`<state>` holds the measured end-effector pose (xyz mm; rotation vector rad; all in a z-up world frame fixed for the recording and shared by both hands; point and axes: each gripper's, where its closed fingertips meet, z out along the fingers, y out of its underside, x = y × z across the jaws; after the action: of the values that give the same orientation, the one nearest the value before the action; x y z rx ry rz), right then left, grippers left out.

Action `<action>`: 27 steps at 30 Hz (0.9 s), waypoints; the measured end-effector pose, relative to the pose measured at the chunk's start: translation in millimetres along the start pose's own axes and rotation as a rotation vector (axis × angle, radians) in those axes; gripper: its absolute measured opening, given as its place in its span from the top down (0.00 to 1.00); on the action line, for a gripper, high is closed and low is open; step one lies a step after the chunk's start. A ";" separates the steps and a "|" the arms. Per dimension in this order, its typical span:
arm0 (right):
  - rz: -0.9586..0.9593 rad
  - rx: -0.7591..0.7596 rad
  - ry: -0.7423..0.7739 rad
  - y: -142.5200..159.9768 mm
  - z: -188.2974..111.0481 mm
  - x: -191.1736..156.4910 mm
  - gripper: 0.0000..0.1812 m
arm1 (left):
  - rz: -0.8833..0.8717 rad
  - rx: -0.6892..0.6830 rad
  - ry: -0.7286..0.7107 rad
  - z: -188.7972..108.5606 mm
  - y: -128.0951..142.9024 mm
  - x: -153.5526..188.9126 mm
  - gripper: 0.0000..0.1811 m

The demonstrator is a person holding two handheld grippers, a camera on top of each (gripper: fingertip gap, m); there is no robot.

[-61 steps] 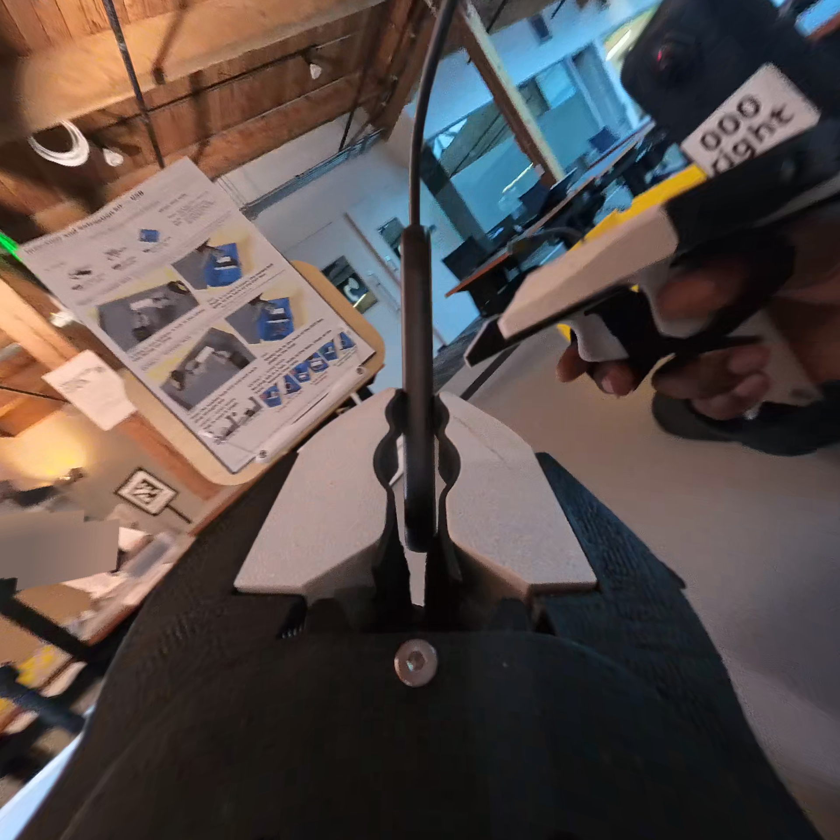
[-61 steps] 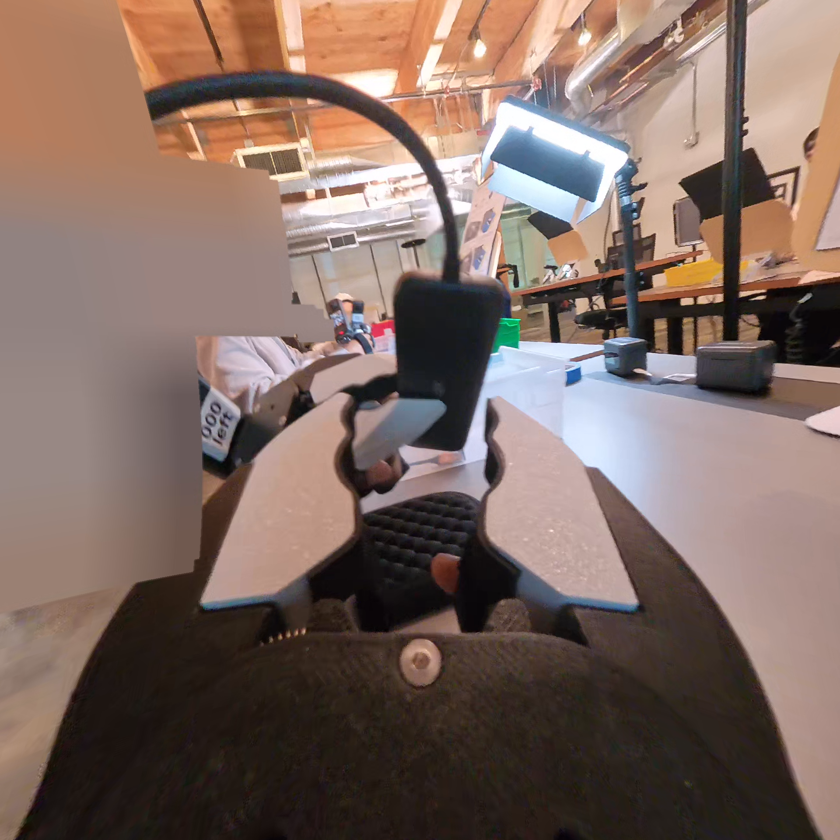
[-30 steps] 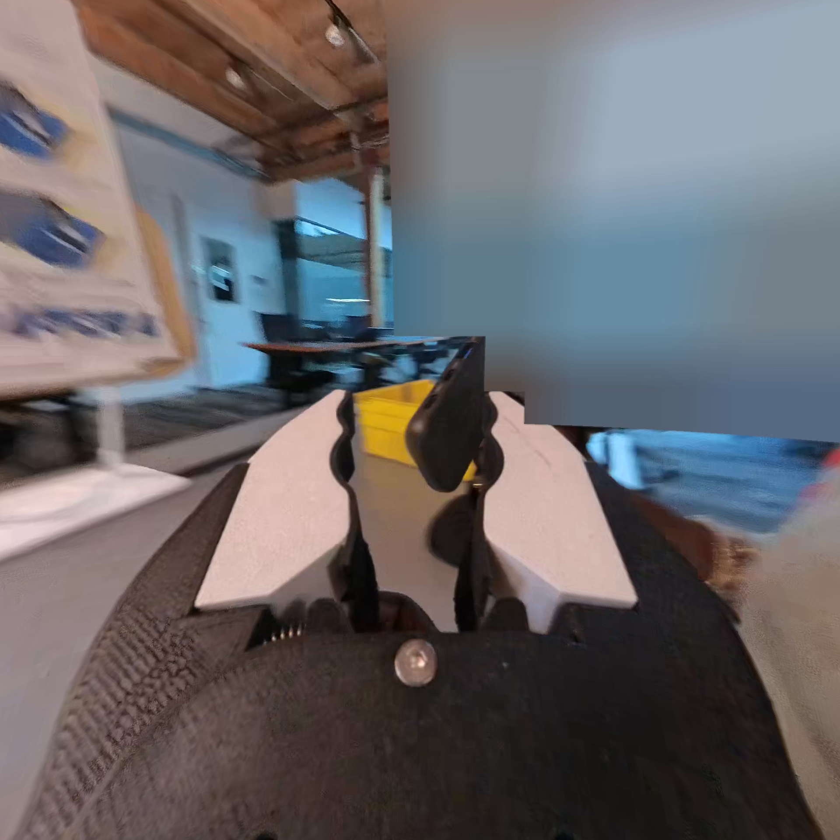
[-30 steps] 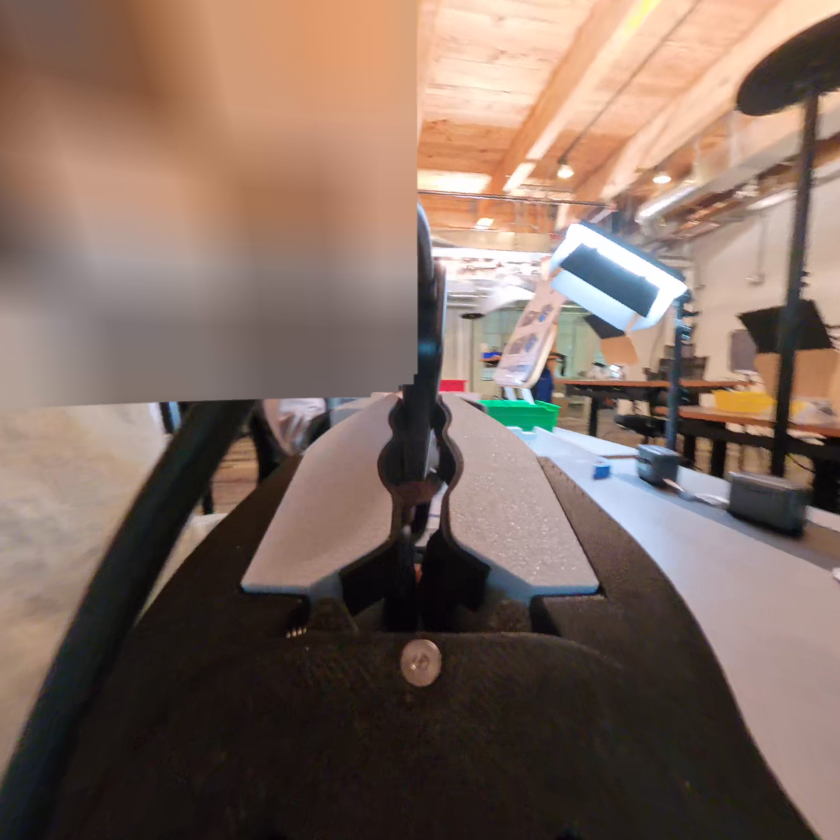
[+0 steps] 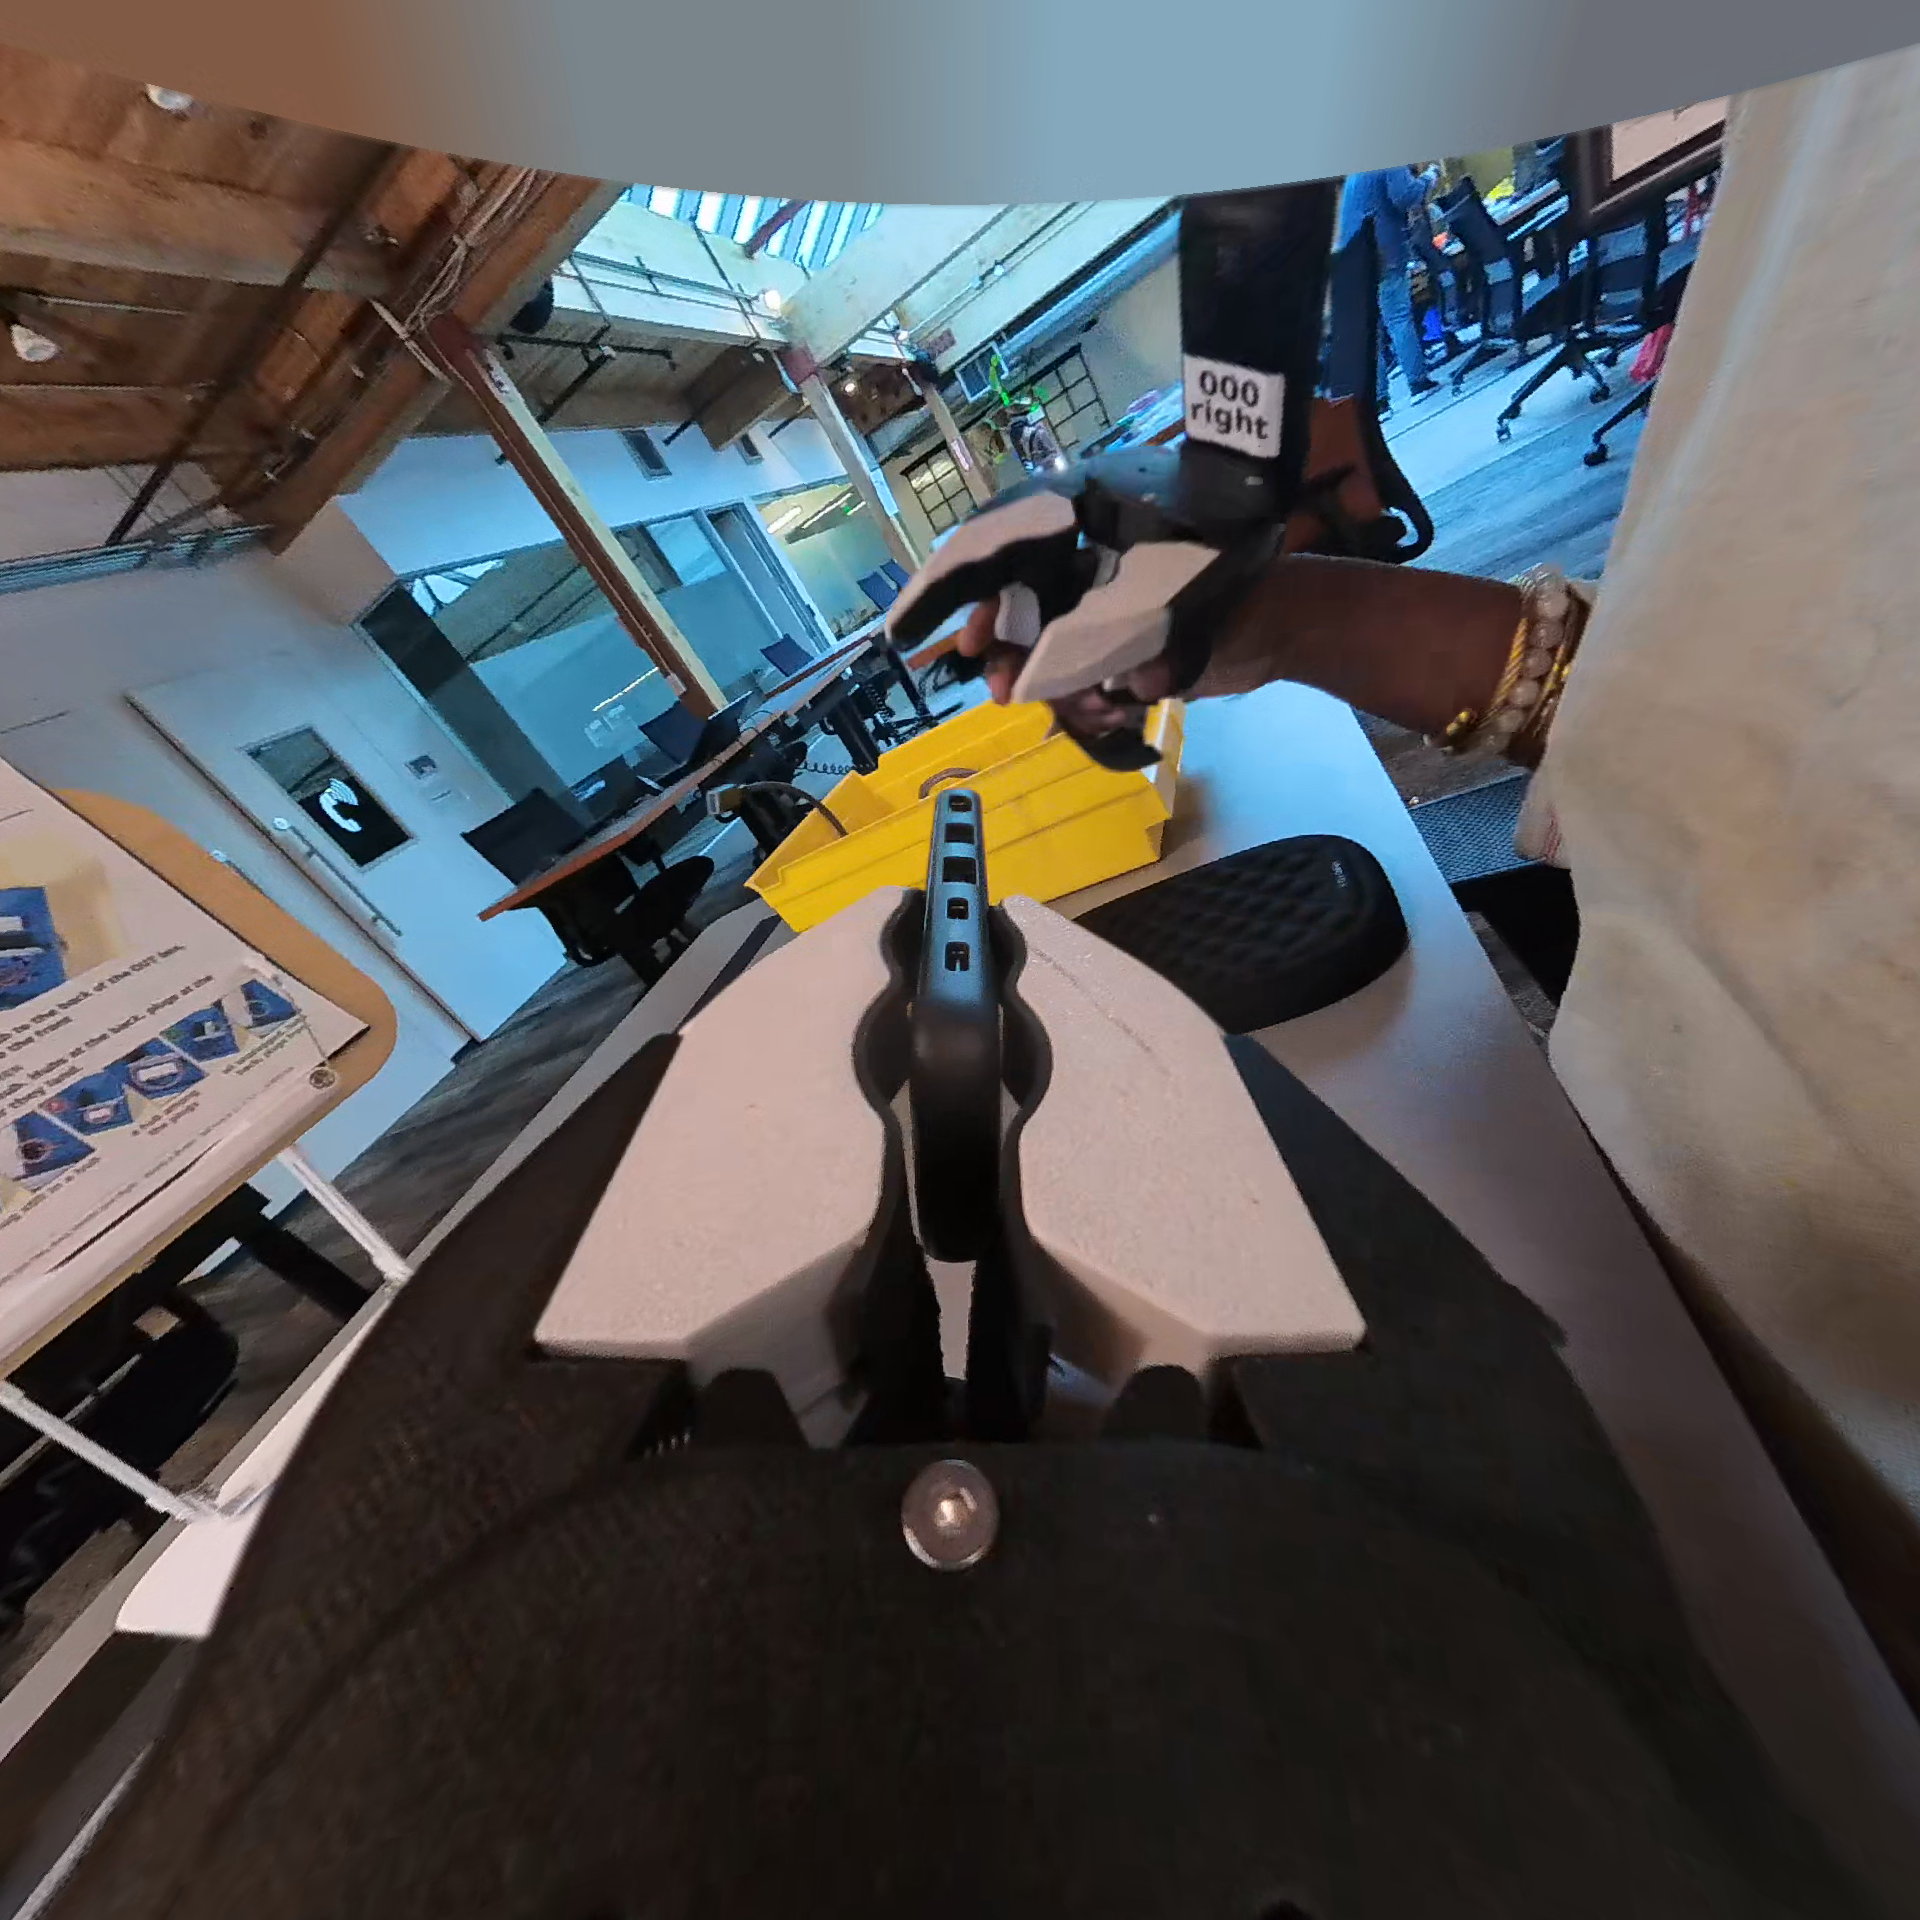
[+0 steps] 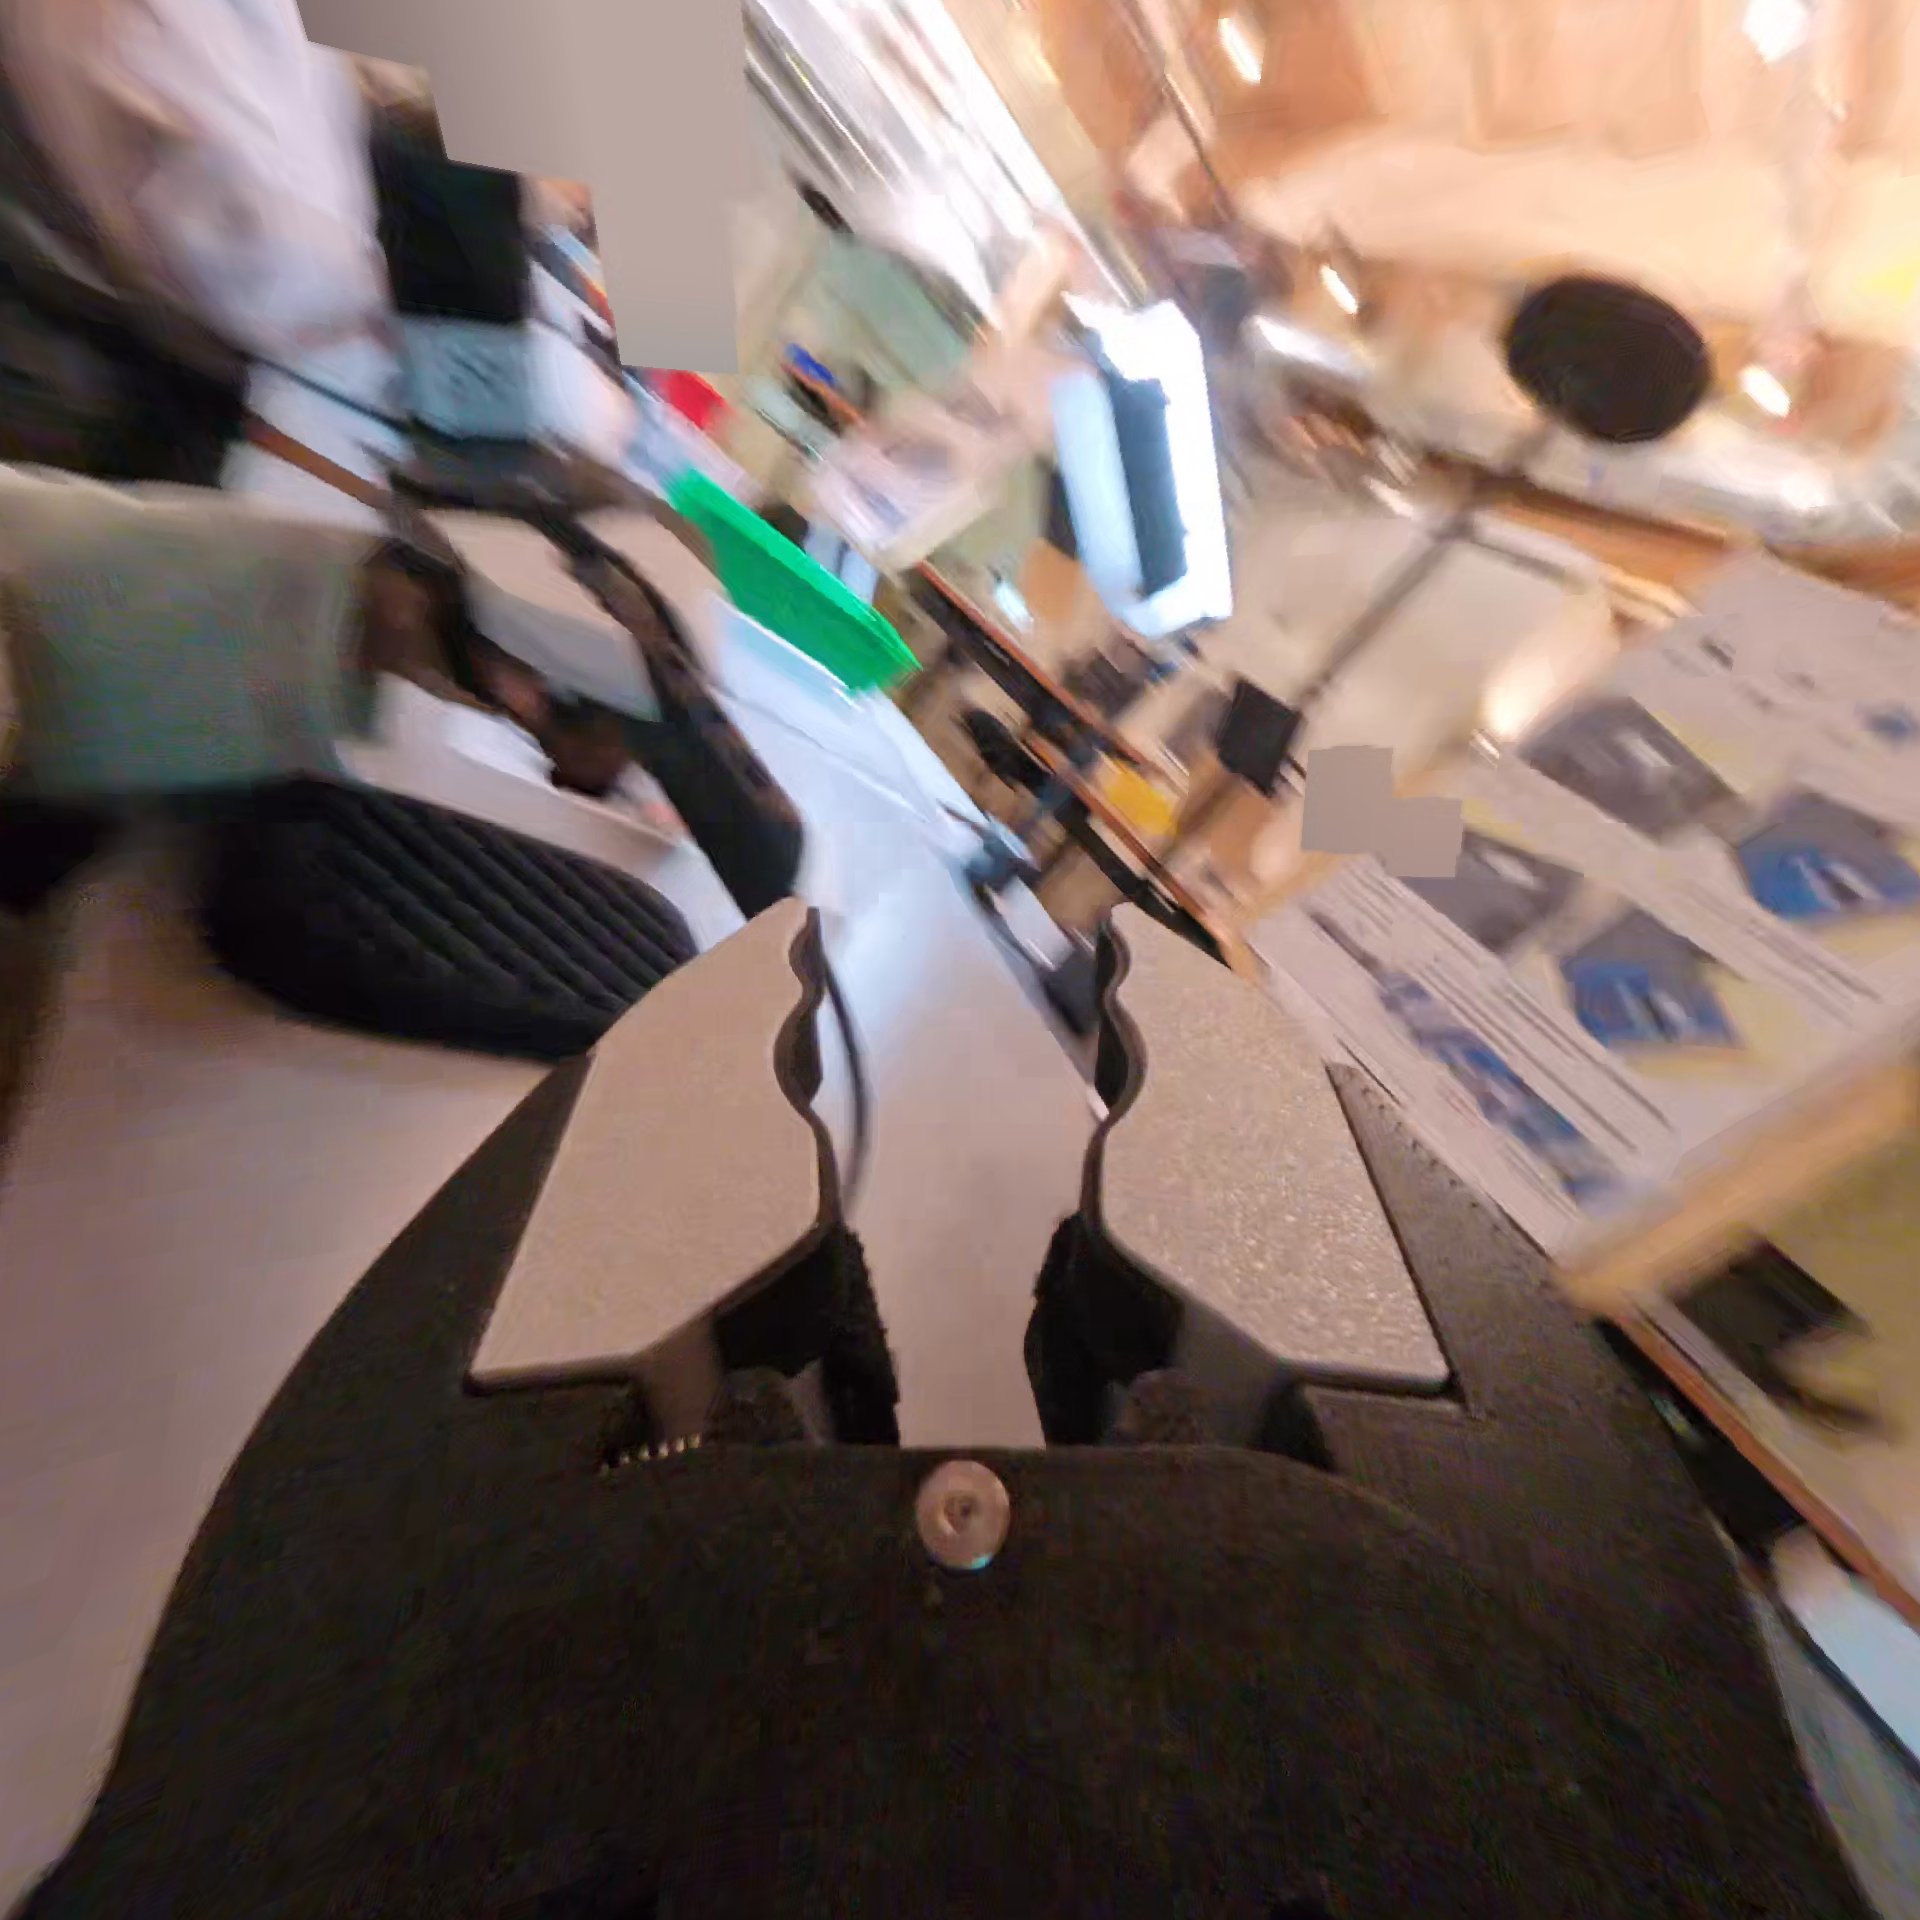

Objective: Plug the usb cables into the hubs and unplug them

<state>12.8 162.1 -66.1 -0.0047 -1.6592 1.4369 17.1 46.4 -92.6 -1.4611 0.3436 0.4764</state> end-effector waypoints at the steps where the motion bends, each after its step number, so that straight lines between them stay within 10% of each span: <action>1: 0.007 0.070 -0.080 -11.6 8.4 -15.7 0.71 | 0.002 -0.002 0.007 1.2 0.3 1.4 0.94; 6: -0.047 0.049 -0.320 -2.7 45.7 -66.7 0.66 | -0.005 0.017 0.066 6.8 -1.9 12.3 0.94; 11: -0.032 0.138 -0.434 -11.0 59.4 -88.4 0.84 | -0.019 0.042 0.119 10.3 -4.7 21.5 0.94; 20: -0.083 0.034 -0.258 7.0 46.9 -61.5 0.93 | -0.151 0.007 0.011 12.0 -7.6 1.0 0.76; 27: -0.080 -0.066 0.045 48.4 20.1 -13.4 0.94 | -0.071 -0.468 -0.587 -131.1 -12.7 -104.1 0.72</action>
<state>-17.3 154.8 -110.4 -0.0075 -1.6512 1.3129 -57.7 -94.8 -41.1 -1.6901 -0.3074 0.9401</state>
